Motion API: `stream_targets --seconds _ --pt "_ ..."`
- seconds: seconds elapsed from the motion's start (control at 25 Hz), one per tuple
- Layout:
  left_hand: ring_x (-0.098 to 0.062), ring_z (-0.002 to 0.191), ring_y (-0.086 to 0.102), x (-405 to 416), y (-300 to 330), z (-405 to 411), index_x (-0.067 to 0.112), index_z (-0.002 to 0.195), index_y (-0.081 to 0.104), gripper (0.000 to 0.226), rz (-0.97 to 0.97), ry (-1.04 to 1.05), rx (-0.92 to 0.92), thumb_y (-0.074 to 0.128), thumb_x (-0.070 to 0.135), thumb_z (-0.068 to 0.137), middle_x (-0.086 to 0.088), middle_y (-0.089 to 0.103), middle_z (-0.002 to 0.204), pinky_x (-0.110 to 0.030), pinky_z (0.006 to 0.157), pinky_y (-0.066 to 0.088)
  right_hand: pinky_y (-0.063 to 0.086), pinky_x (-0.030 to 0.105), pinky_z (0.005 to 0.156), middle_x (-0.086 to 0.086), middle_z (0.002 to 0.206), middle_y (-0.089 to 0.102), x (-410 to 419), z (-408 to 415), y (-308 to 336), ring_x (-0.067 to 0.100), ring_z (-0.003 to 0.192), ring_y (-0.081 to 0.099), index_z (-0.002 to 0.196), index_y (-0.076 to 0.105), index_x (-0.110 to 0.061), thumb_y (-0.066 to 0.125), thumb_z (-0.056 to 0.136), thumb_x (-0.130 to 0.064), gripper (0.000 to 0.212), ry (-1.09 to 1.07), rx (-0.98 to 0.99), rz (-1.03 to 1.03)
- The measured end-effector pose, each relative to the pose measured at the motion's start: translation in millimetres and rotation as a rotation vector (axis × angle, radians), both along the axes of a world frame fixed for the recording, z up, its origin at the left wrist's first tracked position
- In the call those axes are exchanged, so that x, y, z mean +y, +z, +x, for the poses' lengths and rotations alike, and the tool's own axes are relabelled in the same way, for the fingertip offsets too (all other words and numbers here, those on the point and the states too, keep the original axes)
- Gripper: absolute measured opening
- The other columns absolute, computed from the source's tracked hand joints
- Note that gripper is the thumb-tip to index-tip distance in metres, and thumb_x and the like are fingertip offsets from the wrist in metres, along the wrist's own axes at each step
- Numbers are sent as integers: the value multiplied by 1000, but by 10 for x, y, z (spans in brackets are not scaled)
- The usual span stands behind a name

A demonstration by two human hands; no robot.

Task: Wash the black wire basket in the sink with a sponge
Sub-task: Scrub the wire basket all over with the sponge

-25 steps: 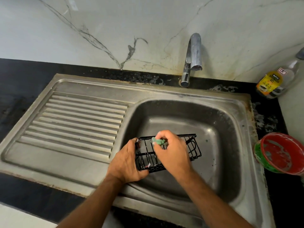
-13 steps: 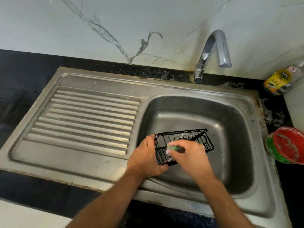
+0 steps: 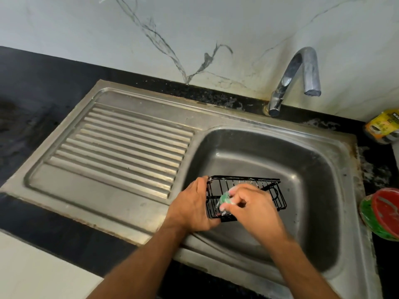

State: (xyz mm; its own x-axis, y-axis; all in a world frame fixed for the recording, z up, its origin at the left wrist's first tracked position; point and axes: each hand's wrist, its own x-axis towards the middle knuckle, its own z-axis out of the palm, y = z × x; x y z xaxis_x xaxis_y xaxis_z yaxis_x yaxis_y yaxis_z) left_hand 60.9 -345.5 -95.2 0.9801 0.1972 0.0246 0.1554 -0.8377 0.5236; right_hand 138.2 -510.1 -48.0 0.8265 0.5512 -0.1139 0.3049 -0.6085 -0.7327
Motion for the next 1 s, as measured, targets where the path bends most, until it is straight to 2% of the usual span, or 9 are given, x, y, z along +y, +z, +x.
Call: stream_targets --seconds 0.16,0.24,0.36,0.48,0.6,0.72,0.8,0.88,1.0 --pt "-16 115 57 30 -26 29 13 142 33 102 3 -4 34 59 70 62 0 54 127 -25 95 48 57 33 70 -13 76 73 202 137 38 4 69 68 71 65 -25 80 81 -32 19 -172 124 95" --pt "-15 115 57 22 -29 37 13 143 33 103 4 13 39 60 71 62 1 54 127 -26 96 48 58 38 79 -10 82 74 298 137 38 9 74 70 88 69 -27 75 86 -30 6 -216 104 117" --pt "-14 112 57 20 -50 29 16 140 34 99 -3 10 28 68 69 63 2 55 124 -29 95 51 51 30 96 -10 103 74 249 32 59 8 95 67 108 74 -27 68 88 -14 25 -122 24 31" --pt "-13 114 55 16 -49 30 16 141 33 99 14 0 33 72 65 64 3 53 125 -30 97 51 50 23 91 -12 98 73 161 -13 66 4 90 64 97 78 -28 69 82 -15 22 -94 -24 -27" --pt "-12 113 56 11 -32 37 18 140 33 99 3 8 62 68 67 62 5 52 124 -28 95 51 55 30 81 -8 89 73 230 -6 44 9 81 67 85 76 -20 75 82 -14 8 -191 -141 77" --pt "-14 113 58 -4 -49 35 17 139 35 99 6 17 50 65 71 62 5 53 122 -28 93 51 59 36 69 -2 82 72 309 -53 32 19 75 69 77 71 -16 73 68 9 26 -57 -291 80" --pt "-15 115 57 -4 -57 33 13 142 35 102 10 27 50 63 73 64 2 54 124 -29 96 50 60 36 67 -1 79 70 244 -97 -3 21 73 68 77 70 -16 70 63 12 32 19 -360 38" --pt "-16 117 56 -2 -44 35 12 144 34 105 18 14 60 57 75 64 0 53 127 -30 100 49 59 34 78 -5 90 72 178 -155 35 15 82 69 87 74 -22 66 74 0 28 -5 -209 -5" --pt "-16 117 56 10 -56 27 12 145 33 106 -15 24 65 54 76 63 0 53 127 -29 100 48 54 30 91 -12 97 74 194 -178 119 9 90 69 100 74 -26 67 84 -32 18 -121 30 -61"
